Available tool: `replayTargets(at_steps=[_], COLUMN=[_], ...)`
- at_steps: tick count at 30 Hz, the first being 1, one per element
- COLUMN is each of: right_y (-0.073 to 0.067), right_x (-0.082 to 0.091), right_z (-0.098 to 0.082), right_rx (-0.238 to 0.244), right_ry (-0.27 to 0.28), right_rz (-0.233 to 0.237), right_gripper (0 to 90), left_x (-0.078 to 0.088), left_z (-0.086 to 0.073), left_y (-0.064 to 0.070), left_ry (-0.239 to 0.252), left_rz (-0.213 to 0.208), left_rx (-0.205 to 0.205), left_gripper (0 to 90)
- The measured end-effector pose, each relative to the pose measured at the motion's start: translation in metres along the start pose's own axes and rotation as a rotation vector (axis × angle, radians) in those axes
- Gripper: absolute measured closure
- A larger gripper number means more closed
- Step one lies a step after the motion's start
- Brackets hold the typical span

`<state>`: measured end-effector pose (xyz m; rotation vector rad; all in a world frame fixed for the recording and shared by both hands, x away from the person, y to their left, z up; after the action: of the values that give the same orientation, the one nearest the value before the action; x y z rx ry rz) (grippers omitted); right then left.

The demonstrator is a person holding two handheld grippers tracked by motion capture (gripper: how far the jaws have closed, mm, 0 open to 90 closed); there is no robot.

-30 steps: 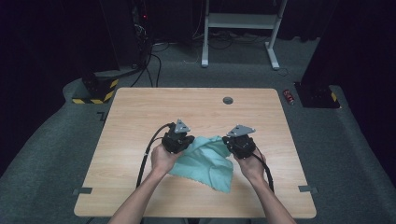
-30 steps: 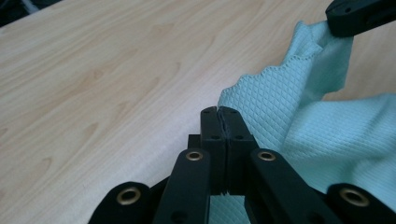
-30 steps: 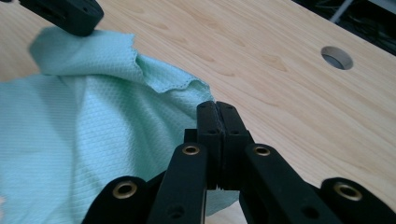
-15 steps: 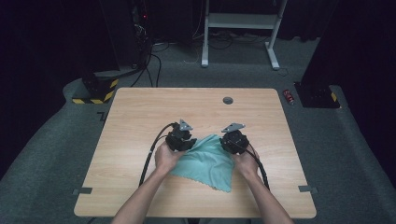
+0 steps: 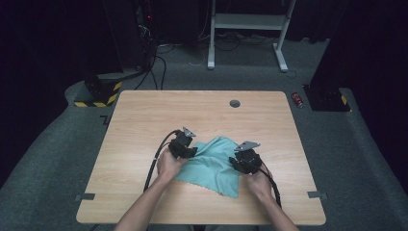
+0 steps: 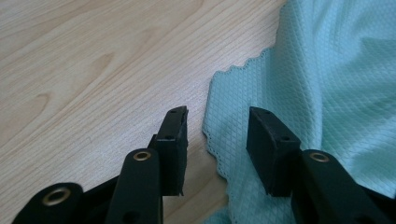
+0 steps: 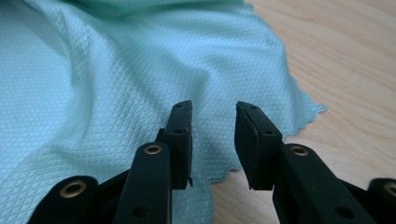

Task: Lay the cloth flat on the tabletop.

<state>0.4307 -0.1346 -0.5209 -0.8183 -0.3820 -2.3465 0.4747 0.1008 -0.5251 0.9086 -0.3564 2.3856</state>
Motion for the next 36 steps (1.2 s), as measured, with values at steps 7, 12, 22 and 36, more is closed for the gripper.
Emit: replayTargets(at_steps=[7, 12, 22, 36], right_y=[0.000, -0.002, 0.003, 0.019], right_x=[-0.008, -0.009, 0.009, 0.004], right_z=[-0.005, -0.003, 0.008, 0.012], right_rx=[0.006, 0.012, 0.064, 0.031], right_ry=[-0.047, -0.064, -0.026, -0.037], right_rz=[0.020, 0.070, 0.035, -0.013], right_gripper=[74.5, 87.0, 89.6, 78.6], left_x=[-0.007, -0.008, 0.014, 0.022], left_z=[0.001, 0.005, 0.019, 0.012], left_y=[0.001, 0.006, -0.013, -0.032], left_ry=[-0.003, -0.033, 0.073, 0.129], left_rz=[-0.035, -0.055, -0.015, -0.017], left_rx=[0.012, -0.050, -0.006, 0.102], left_gripper=[73.3, 87.7, 90.0, 76.1])
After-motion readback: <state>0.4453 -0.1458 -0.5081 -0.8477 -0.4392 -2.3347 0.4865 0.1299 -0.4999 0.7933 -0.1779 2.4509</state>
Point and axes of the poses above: each handheld gripper's, and its own axes: x roughly backward along the jaws, z roughly out of its top, y roughly to its right, the point moved 3 cm from there along -x, roughly forward along the jaws, and after that the axes turned 9 degrees about y, right-handed, at the moved point
